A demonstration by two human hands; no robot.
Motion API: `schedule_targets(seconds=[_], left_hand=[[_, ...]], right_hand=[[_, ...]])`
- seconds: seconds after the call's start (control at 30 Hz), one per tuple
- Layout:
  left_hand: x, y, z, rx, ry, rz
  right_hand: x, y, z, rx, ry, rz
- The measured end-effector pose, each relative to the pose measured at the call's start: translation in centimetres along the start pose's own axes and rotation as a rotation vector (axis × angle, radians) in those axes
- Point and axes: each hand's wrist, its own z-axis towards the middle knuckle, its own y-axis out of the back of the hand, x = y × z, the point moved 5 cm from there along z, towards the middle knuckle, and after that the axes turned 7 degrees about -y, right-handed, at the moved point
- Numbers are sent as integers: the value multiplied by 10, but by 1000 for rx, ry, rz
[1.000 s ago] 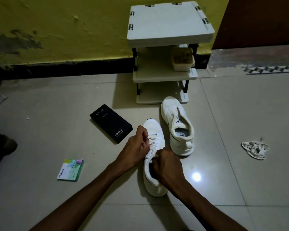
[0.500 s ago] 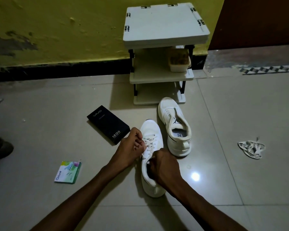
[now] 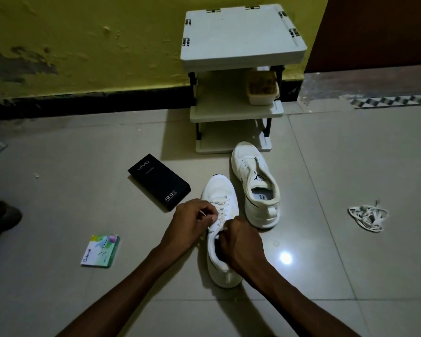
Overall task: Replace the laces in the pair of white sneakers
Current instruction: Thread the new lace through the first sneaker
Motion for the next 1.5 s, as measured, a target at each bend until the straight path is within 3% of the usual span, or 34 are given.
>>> schedule_targets(seconds=[0.17,0.27,0.4,0.63,0.77,0.9,1.03,1.17,1.33,1.43,1.5], left_hand=[[2,0,-12,-126,17,77],[8,4,-12,-174,82,-7],[12,2,0,-53,42,-94],[3,-3,15,58,-174,86],[1,-1,25,112,-181,121],[-3,0,33,158,-183,191],[-4,-6,38,363,-283,345],[0,-8,38,502,-266,536],[2,-9,42,563,-193,423],[-3,-13,48,637,-141,454],[-6,-13,52,690,-121,457]], right_hand=[[-2,-4,2,48,-27,23],[-3,-4,3,55,-8,58],[-2,-1,4,36,18,71],[-3,-1,3,11,-3,26],[-4,-10,5,152,-35,46],[-4,-6,6,107,-37,73],[-2,-1,3,-4,-15,-11],[0,2,-1,-4,1,-14],[-13,-26,13,116,-108,154],[-9,-13,10,62,-36,112],[-8,-11,6,111,-10,64]])
